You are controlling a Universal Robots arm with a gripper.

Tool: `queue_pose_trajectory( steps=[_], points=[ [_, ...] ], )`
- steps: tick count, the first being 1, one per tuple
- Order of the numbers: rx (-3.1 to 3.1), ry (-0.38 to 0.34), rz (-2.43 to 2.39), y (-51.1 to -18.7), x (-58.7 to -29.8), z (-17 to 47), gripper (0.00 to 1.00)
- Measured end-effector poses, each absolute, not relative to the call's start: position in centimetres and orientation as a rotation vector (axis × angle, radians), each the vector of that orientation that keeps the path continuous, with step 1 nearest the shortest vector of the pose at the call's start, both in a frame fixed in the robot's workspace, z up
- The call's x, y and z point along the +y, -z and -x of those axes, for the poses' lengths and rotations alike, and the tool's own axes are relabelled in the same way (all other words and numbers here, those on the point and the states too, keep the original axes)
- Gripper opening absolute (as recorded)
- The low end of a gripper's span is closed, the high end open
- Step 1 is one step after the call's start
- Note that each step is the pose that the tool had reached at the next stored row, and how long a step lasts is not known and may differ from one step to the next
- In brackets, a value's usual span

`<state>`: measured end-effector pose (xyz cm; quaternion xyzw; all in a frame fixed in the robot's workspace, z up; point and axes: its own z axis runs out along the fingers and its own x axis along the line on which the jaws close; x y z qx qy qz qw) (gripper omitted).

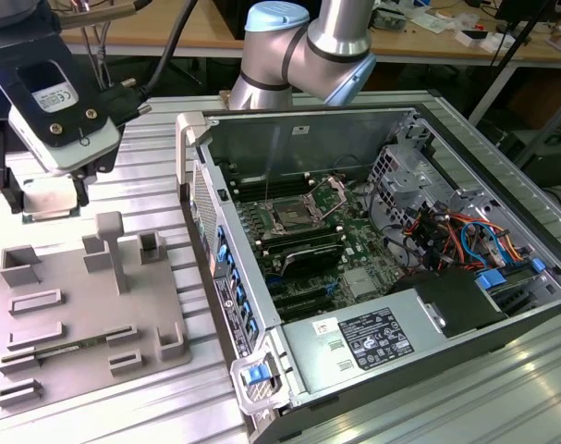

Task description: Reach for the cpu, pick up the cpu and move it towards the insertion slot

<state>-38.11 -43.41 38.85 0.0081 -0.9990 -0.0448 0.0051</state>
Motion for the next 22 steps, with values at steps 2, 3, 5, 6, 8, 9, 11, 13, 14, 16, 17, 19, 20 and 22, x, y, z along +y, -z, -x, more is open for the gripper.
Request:
queue_pose_trajectory(
  steps=[2,3,5,6,8,9,11,13,14,16,17,19,20,22],
  points=[
    [-3.128,0.140,-0.025,-38.84,-43.41,37.91,0.55],
    [-3.128,0.140,-0.025,-38.84,-43.40,37.81,0.55],
    [-3.128,0.140,-0.025,-38.85,-43.41,37.56,0.55],
    [-3.128,0.140,-0.025,-38.85,-43.41,37.44,0.55],
    [-3.128,0.140,-0.025,-38.84,-43.41,37.27,0.55],
    [-3.128,0.140,-0.025,-38.85,-43.40,37.22,0.55],
    [-3.128,0.140,-0.025,-38.85,-43.40,37.21,0.55],
    [-3.128,0.140,-0.025,-38.85,-43.41,37.16,0.55],
    [-3.128,0.140,-0.025,-38.85,-43.41,37.16,0.55],
    [-3.128,0.140,-0.025,-38.85,-43.41,37.15,0.55],
    [-3.128,0.140,-0.025,-38.85,-43.41,37.15,0.55],
    [-3.128,0.140,-0.025,-38.85,-43.41,37.14,0.55],
    [-3.128,0.140,-0.025,-38.85,-43.41,37.13,0.55],
    [-3.128,0.140,-0.025,-38.85,-43.41,37.13,0.55]
  ],
)
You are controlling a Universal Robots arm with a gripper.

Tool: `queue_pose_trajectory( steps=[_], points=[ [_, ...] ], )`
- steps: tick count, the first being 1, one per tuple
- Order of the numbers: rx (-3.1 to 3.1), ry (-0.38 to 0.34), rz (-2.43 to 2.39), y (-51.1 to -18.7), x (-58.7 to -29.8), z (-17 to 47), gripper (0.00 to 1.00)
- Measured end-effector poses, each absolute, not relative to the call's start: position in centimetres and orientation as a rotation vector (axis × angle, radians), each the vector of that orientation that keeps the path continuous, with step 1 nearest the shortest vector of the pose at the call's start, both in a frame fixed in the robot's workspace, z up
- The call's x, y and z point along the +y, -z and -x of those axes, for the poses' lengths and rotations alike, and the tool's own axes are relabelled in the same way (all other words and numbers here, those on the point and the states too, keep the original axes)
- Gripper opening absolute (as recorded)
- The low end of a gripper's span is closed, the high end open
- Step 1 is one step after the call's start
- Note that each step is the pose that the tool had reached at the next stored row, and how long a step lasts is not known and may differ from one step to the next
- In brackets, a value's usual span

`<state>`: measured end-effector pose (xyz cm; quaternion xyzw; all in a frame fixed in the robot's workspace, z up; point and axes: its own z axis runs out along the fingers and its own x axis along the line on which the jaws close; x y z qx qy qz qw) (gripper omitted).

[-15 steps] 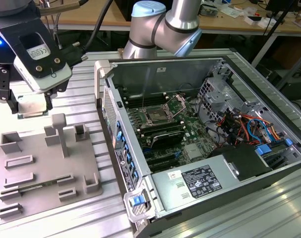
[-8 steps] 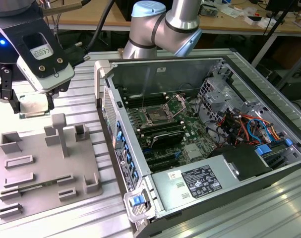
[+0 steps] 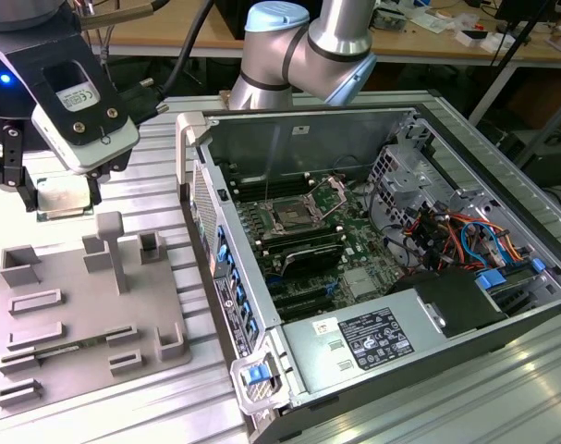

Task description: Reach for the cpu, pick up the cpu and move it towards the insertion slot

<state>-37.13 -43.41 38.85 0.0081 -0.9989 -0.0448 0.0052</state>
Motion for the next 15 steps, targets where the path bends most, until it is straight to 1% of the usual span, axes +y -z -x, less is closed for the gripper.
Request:
queue_pose_trajectory(
  steps=[15],
  points=[
    [-3.128,0.140,-0.025,-38.85,-43.41,36.54,0.55]
  ],
)
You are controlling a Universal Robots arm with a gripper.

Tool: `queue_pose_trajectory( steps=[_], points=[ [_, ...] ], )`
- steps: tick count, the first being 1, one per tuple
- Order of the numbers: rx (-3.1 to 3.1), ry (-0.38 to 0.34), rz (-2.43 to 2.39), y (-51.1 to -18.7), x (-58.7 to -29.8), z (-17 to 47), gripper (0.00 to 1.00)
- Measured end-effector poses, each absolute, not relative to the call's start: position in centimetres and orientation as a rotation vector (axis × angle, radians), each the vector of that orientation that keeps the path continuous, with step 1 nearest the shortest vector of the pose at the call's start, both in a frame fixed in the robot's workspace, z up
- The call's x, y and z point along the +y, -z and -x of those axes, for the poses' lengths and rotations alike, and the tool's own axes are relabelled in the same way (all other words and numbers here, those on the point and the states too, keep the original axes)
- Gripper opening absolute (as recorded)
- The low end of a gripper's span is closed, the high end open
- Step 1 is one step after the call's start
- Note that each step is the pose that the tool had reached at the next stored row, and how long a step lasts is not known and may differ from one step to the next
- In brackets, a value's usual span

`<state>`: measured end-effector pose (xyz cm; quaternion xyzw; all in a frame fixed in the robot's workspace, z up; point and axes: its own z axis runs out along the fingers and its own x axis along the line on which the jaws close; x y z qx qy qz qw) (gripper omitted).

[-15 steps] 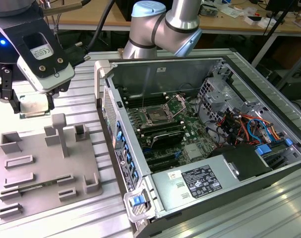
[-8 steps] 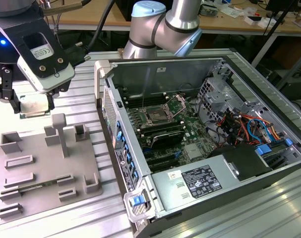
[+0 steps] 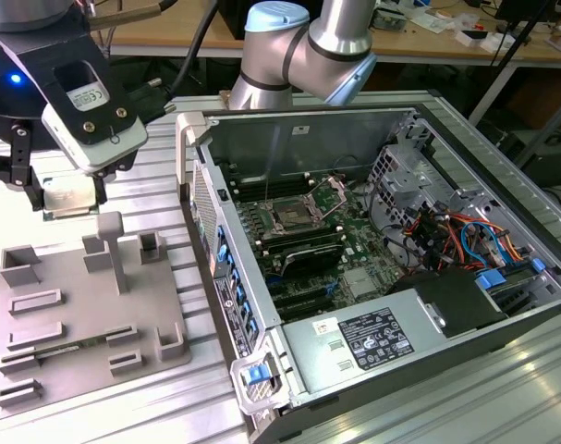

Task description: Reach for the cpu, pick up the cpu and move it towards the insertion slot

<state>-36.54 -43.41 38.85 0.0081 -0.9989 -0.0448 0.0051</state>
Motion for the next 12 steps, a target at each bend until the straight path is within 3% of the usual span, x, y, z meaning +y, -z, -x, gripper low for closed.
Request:
queue_pose_trajectory(
  steps=[12],
  points=[
    [-3.128,0.140,-0.025,-38.8,-43.4,35.4,0.55]
  ],
)
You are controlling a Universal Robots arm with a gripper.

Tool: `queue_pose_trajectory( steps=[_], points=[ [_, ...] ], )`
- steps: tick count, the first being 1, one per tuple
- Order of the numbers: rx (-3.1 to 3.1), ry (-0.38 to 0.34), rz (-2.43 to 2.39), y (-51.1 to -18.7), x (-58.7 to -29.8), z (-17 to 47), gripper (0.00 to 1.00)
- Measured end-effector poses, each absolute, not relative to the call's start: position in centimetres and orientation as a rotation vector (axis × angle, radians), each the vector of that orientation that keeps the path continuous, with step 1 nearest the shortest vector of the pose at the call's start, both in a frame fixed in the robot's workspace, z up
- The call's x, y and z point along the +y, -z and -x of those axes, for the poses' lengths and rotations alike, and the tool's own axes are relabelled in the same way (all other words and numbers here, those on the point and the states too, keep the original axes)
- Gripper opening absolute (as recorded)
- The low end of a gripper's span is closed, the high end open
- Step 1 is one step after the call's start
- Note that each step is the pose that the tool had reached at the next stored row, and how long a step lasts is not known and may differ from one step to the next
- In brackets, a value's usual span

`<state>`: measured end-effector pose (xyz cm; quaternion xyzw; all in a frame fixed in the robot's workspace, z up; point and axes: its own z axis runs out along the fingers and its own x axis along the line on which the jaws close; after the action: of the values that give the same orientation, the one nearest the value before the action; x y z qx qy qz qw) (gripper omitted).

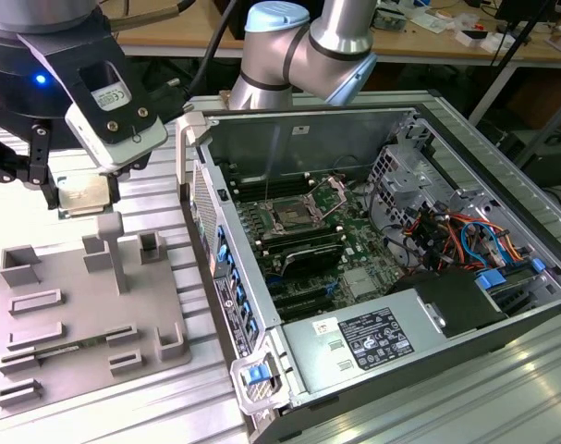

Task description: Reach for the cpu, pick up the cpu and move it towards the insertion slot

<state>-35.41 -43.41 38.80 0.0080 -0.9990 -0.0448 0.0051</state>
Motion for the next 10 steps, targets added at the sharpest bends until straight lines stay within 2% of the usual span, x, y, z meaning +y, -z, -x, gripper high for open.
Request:
queue_pose_trajectory(
  steps=[10],
  points=[
    [-3.128,0.140,-0.025,-38.7,-43.4,33.9,0.55]
  ],
)
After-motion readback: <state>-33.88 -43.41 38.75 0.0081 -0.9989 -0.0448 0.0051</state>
